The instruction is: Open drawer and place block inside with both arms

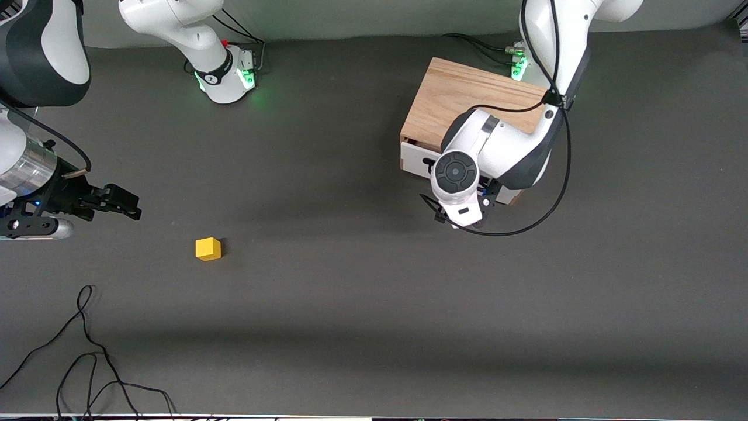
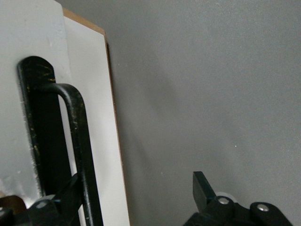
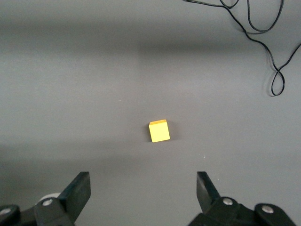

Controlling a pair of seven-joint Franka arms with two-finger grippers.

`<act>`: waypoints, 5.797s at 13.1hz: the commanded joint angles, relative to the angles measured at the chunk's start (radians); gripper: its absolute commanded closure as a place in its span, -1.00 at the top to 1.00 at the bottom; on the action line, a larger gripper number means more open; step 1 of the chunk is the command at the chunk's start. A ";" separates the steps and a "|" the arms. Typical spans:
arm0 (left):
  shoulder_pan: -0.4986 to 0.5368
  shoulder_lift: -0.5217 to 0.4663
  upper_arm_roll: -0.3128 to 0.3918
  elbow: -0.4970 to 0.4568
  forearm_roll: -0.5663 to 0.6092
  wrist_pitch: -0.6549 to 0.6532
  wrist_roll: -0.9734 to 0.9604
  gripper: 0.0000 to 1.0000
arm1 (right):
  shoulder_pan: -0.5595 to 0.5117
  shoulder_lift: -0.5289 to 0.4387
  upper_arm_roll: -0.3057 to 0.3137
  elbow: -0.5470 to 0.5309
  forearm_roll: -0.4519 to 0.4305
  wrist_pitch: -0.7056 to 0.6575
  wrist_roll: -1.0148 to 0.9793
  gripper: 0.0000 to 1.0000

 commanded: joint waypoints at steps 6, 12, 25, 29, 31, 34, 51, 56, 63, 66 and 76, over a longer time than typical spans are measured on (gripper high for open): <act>0.009 0.096 0.005 0.153 0.013 0.033 -0.015 1.00 | -0.047 0.066 -0.013 0.005 0.007 0.051 0.020 1.00; 0.009 0.139 0.005 0.227 0.012 0.033 -0.017 1.00 | -0.142 0.082 -0.013 -0.011 0.174 0.061 -0.009 1.00; 0.009 0.212 0.005 0.368 0.016 0.048 -0.014 1.00 | -0.101 0.044 -0.007 -0.019 0.101 0.070 -0.031 1.00; 0.008 0.212 0.005 0.369 0.016 0.093 -0.014 1.00 | -0.091 0.012 -0.011 -0.082 0.102 0.096 -0.021 1.00; 0.008 0.214 0.005 0.369 0.018 0.116 -0.014 1.00 | -0.091 0.004 -0.011 -0.099 0.100 0.107 -0.018 1.00; 0.008 0.212 0.005 0.371 0.022 0.160 -0.015 1.00 | -0.094 0.004 -0.011 -0.093 0.102 0.110 -0.018 1.00; 0.280 -0.116 0.047 0.448 -0.019 -0.298 0.732 1.00 | -0.053 -0.006 -0.021 -0.056 -0.002 0.001 -0.070 1.00; 0.446 -0.278 0.047 0.313 -0.028 -0.381 1.148 1.00 | -0.039 -0.008 -0.024 -0.056 -0.016 -0.004 -0.067 1.00; 0.488 -0.471 0.053 0.083 -0.007 -0.337 1.472 1.00 | -0.039 -0.002 -0.025 -0.065 -0.018 0.001 -0.070 1.00; 0.489 -0.487 0.053 0.073 -0.005 -0.323 1.558 1.00 | -0.039 0.000 -0.025 -0.062 -0.039 0.004 -0.074 1.00; 0.483 -0.453 0.050 0.099 -0.001 -0.303 1.697 1.00 | -0.005 0.009 -0.022 -0.217 -0.062 0.194 -0.097 1.00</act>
